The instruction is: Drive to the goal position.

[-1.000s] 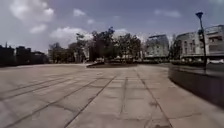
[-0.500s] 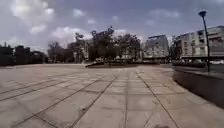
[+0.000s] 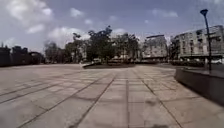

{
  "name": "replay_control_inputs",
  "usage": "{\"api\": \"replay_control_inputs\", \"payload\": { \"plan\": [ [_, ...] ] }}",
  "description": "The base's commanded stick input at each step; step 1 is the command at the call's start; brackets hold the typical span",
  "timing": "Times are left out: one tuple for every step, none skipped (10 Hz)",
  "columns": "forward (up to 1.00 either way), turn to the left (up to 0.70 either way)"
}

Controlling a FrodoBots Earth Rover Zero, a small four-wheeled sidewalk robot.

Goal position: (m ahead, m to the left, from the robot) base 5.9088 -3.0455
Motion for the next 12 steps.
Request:
{"api": "replay_control_inputs", "payload": {
  "plan": [
    [0.7, 0.0],
    [0.7, 0.0],
    [0.7, 0.0],
    [0.7, 0.0],
    [0.7, 0.0],
    [0.7, 0.0],
    [0.7, 0.0],
    [0.7, 0.0],
    [0.7, 0.0],
    [0.7, 0.0],
    [0.7, 0.0],
    [0.7, 0.0]
  ]
}}
